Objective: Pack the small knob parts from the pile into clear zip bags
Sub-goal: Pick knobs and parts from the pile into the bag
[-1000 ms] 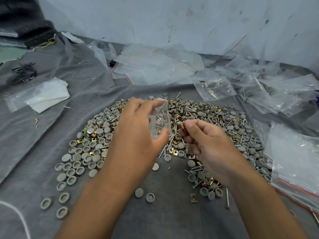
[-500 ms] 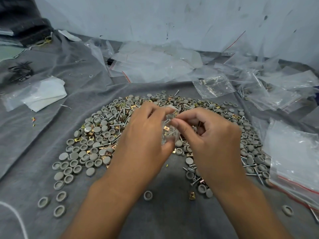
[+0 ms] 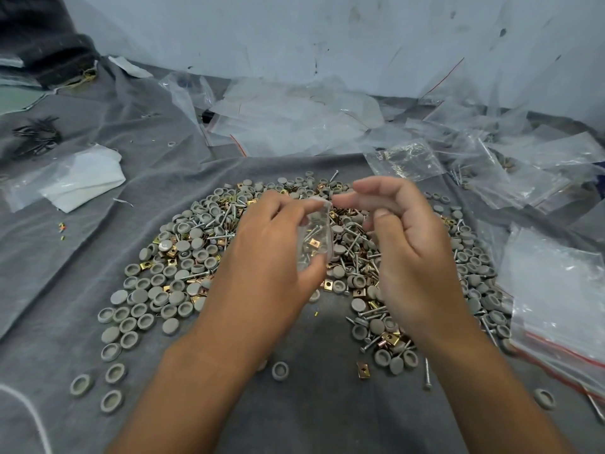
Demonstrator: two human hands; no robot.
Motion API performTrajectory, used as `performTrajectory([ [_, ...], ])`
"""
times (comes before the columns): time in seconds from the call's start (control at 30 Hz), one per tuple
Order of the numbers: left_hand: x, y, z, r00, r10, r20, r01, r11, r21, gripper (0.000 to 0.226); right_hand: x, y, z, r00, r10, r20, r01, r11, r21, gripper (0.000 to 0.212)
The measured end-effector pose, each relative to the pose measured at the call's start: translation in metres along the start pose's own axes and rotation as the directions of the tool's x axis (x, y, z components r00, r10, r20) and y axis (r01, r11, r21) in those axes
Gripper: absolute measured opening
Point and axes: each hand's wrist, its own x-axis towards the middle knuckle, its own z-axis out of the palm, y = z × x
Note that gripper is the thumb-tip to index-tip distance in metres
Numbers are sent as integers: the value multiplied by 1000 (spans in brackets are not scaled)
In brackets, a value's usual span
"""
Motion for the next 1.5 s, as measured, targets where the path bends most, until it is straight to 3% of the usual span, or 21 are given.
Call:
performTrajectory([
  [0.1,1,-2,-3,1000,-24,3,24,1000,-8,59,5,12,-12,991,86,101,-72,988,-137,22],
  [0.2,2,-5,-5,999,-41,-14,41,999,-30,59,6,29,-12,938,231,258,-87,878,-471,22],
  [0.27,2,-6,-6,999,-43,-21,43,999,-28,59,4,34,-5,897,316,309,-91,816,-571,21],
  [0.5,3,-6,-7,999,-48,-20,48,998,-33,60,-1,40,5,899,283,333,8,751,-661,30],
  [0.8,3,-6,-9,998,-52,-22,52,998,-36,59,-7,43,9,927,163,337,145,675,-724,15],
  [0.97,2,-7,-9,998,-50,-25,49,998,-35,59,-3,45,8,913,267,310,17,733,-680,21],
  [1.1,3,-7,-9,999,-49,-19,48,999,-26,58,-4,45,5,916,255,311,9,758,-652,26],
  [1.17,3,-6,-9,999,-48,-12,48,999,-24,58,-3,42,0,941,223,254,-54,842,-537,28],
  [1.23,2,-6,-8,999,-48,-10,48,998,-27,58,0,32,-6,972,158,174,-102,950,-296,24],
  [1.3,2,-6,-7,999,-46,-7,46,999,-28,59,2,18,-10,996,40,84,-39,999,-20,20],
  [1.37,1,-4,-6,999,-40,4,40,999,-20,60,1,6,-9,995,-93,25,90,990,108,19],
  [1.5,2,-2,-4,999,-34,14,35,999,-26,59,-1,-1,4,969,-241,46,245,963,-114,14],
])
